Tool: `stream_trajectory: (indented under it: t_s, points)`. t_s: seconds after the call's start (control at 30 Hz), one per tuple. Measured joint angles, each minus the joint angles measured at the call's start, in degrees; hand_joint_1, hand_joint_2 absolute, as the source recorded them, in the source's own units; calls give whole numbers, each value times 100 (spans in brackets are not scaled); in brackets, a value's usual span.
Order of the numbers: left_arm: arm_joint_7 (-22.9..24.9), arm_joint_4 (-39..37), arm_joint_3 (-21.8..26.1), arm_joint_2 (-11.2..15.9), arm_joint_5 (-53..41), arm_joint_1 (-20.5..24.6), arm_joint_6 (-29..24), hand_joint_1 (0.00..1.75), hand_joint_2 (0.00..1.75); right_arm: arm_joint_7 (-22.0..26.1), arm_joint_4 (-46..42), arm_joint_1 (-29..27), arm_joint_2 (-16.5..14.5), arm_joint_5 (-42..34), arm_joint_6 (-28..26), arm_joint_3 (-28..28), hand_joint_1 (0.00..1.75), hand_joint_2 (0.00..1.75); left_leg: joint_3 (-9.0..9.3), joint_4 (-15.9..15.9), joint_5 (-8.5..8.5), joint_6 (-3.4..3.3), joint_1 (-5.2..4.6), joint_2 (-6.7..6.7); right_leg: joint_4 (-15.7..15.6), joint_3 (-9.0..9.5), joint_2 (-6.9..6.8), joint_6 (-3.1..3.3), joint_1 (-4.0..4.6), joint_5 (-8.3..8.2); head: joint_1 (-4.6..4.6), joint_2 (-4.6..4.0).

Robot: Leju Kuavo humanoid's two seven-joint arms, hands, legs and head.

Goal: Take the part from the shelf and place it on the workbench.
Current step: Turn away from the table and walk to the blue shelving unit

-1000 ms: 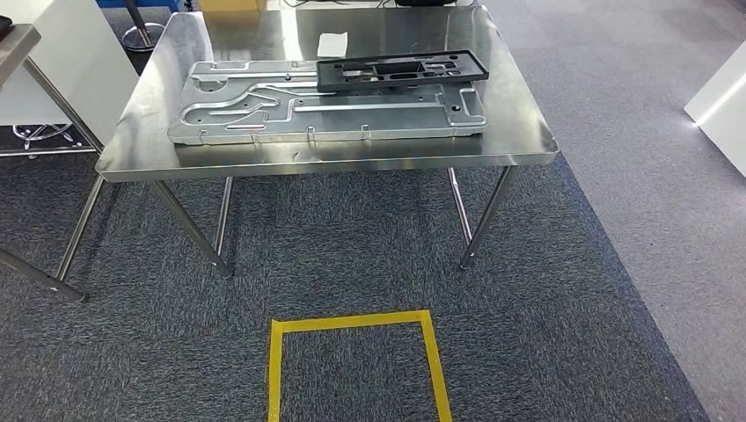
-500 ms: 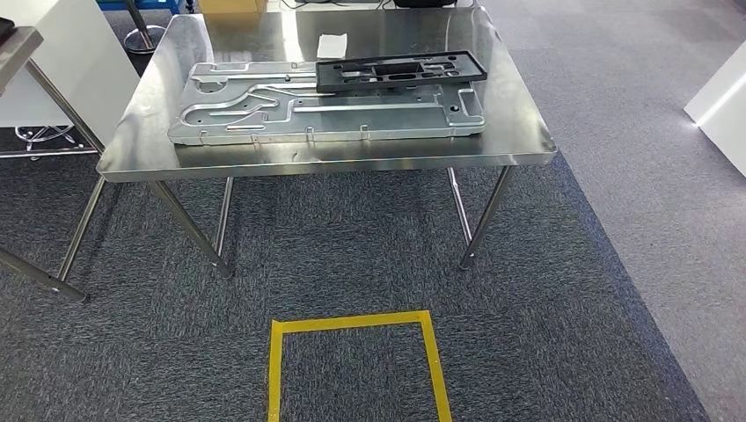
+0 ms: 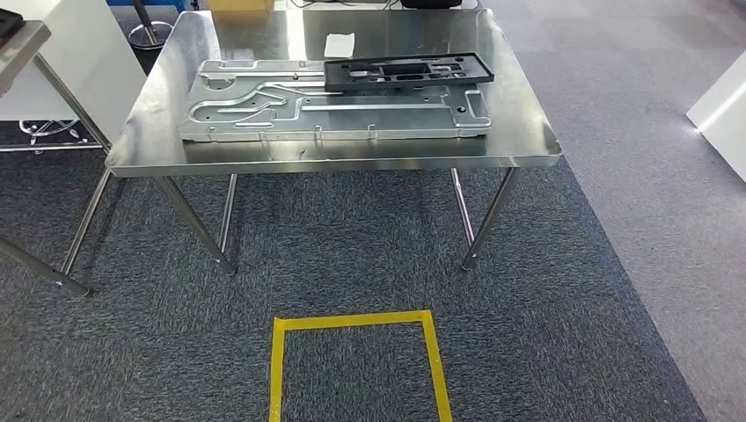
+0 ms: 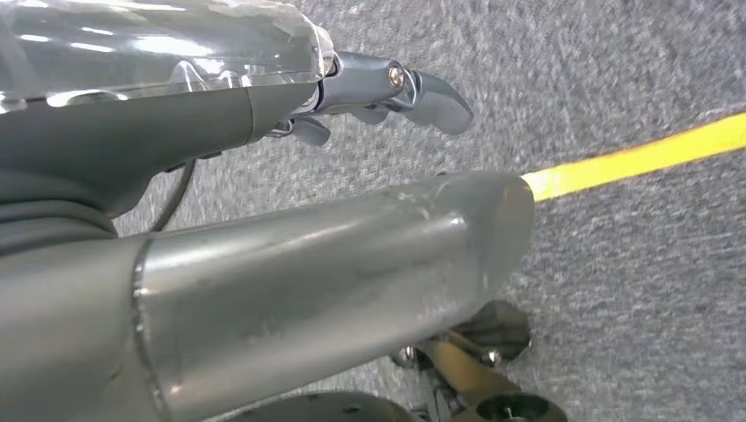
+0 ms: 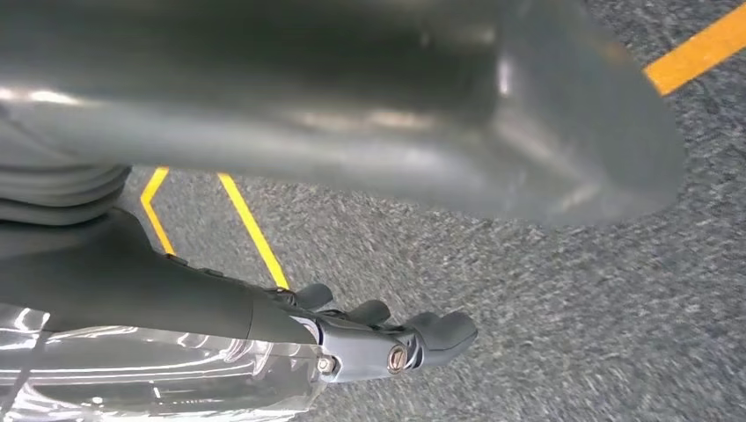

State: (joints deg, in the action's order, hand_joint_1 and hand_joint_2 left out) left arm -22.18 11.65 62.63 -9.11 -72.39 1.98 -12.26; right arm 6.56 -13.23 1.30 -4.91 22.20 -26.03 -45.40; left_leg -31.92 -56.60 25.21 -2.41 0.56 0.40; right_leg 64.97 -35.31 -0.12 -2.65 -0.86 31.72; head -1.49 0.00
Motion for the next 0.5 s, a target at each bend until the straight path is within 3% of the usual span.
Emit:
stream_trajectory:
  t_s: [0.07,0.1,0.13,0.2,0.27,0.3,0.33,0.4,0.5]
  points:
    - [4,0,5,-15,-15,-11,6,0,0,-20,5,-5,-3,16,-15,0,0,0,-56,-5,-29,15,4,-1,693,-277,3,-44,-37,343,-13,0]
    - [5,0,8,-20,-19,-19,8,0,0,-28,8,-10,-4,23,-24,0,0,0,-77,-12,-39,30,8,-2,795,-292,2,-63,-58,355,-12,0]
    - [6,0,11,-27,-21,-25,8,0,0,-35,10,-15,-6,33,-42,0,0,0,-94,-23,-49,49,17,-3,674,-195,1,-82,-79,263,-12,0]
    - [3,1,20,-39,-26,-26,8,0,0,-27,11,-19,-5,51,-82,0,0,0,-124,-71,-52,108,40,-10,-108,267,4,-114,-123,-58,-20,0]
    - [-8,2,33,-43,-41,-18,8,0,0,10,11,-14,-7,55,-64,0,0,0,-145,-125,-40,198,37,-22,-717,595,39,-76,-118,-234,-17,0]
    - [-16,2,38,-42,-55,-14,8,0,0,28,12,-14,-10,69,-36,0,0,0,-154,-141,-13,214,28,-25,-812,634,53,-45,-110,-241,-12,0]
    - [-23,2,41,-42,-70,-11,8,0,0,34,13,-16,-12,96,-5,0,0,0,-156,-146,12,192,20,-29,-813,631,63,-10,-96,-258,2,0]
    - [-36,3,43,-37,-101,-9,7,0,0,20,15,-21,-19,167,32,1,0,0,-161,-150,24,87,24,-34,-826,634,41,14,-108,-276,15,0]
    - [-42,7,42,-26,-164,5,-3,0,0,-62,17,-23,-22,245,67,4,0,0,-43,119,-160,4,14,-49,-981,732,-18,7,-150,-363,82,0]
